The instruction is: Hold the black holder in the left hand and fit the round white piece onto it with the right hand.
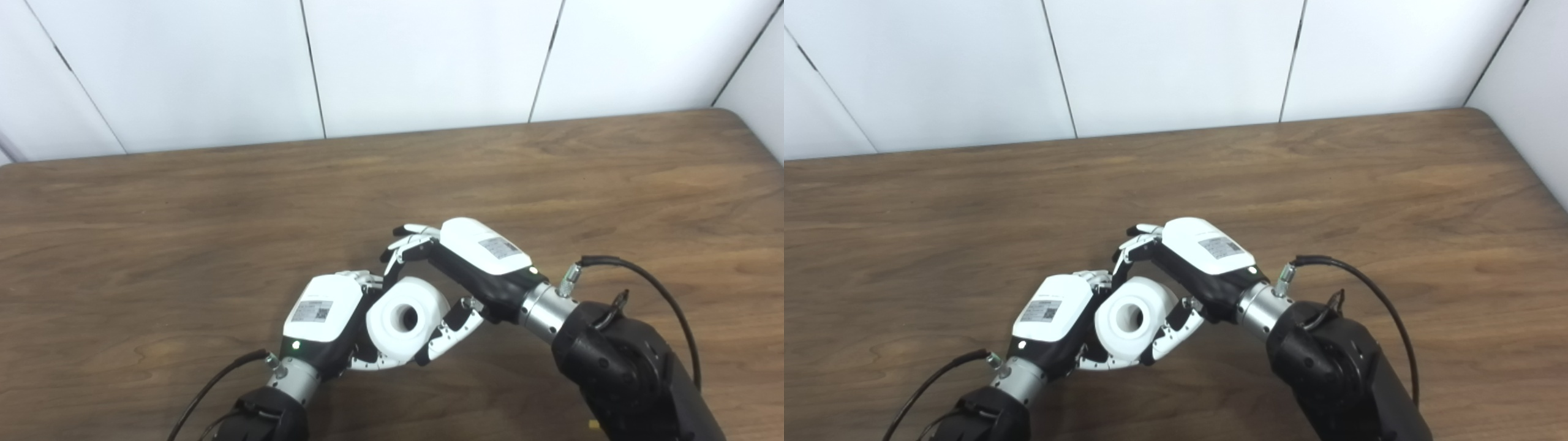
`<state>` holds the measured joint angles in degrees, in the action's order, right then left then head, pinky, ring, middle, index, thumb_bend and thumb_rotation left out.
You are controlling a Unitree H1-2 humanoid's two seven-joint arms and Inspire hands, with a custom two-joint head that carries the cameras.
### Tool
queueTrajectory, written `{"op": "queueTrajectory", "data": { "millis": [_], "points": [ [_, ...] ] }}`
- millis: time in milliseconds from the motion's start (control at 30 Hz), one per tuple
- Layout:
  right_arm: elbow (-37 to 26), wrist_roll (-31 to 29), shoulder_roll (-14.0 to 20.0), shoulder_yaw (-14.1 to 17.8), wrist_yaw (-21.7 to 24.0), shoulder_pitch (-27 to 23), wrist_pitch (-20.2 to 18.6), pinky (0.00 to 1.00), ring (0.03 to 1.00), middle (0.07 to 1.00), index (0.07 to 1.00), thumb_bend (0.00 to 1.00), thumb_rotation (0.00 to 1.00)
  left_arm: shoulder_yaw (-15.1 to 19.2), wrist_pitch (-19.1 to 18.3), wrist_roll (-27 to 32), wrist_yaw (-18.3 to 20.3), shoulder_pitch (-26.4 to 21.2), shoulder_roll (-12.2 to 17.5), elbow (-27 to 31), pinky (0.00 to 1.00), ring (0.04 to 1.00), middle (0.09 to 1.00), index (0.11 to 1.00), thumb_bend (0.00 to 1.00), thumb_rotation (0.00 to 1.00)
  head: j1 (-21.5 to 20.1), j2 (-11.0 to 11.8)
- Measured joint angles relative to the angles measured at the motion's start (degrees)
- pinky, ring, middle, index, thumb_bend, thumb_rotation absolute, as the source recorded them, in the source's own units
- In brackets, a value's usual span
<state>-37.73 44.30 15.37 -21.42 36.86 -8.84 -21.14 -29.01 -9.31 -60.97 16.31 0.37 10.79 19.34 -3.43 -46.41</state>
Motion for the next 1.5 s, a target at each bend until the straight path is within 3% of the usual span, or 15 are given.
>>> {"op": "queueTrajectory", "data": {
  "millis": [333,533,667,1033,1500],
  "points": [
    [2.0,-4.1,0.7,4.8,-0.6,0.5,-2.3,0.76,0.889,0.761,0.481,0.52,0.13,0.0,0.0,0.0,0.0,0.0,-0.1,0.0,0.84,0.832,0.762,0.484,0.52,0.05,0.3,0.0],
    [3.1,-9.5,0.5,7.4,-1.6,1.4,-3.9,0.84,0.886,0.754,0.482,0.52,0.14,-0.1,0.0,-0.1,0.0,0.1,-0.2,0.0,0.84,0.827,0.76,0.484,0.52,0.05,0.4,-0.1],
    [4.2,-12.5,0.4,8.8,-3.2,2.1,-4.4,0.84,0.879,0.752,0.481,0.53,0.14,0.0,0.0,0.0,0.0,0.1,-0.2,0.0,0.84,0.828,0.76,0.484,0.52,0.05,0.5,-0.3],
    [4.2,-13.4,1.3,7.4,-5.6,2.5,-4.3,0.8,0.887,0.76,0.481,0.53,0.14,0.0,0.0,0.0,0.1,0.1,-0.2,0.1,0.84,0.833,0.763,0.484,0.52,0.05,1.0,-0.5],
    [1.7,-7.4,3.3,1.5,-6.0,1.2,-3.4,0.74,0.904,0.778,0.481,0.52,0.13,-0.1,0.0,-0.3,0.3,0.1,-0.3,0.2,0.83,0.828,0.76,0.485,0.52,0.05,0.9,-0.9]
  ]
}}
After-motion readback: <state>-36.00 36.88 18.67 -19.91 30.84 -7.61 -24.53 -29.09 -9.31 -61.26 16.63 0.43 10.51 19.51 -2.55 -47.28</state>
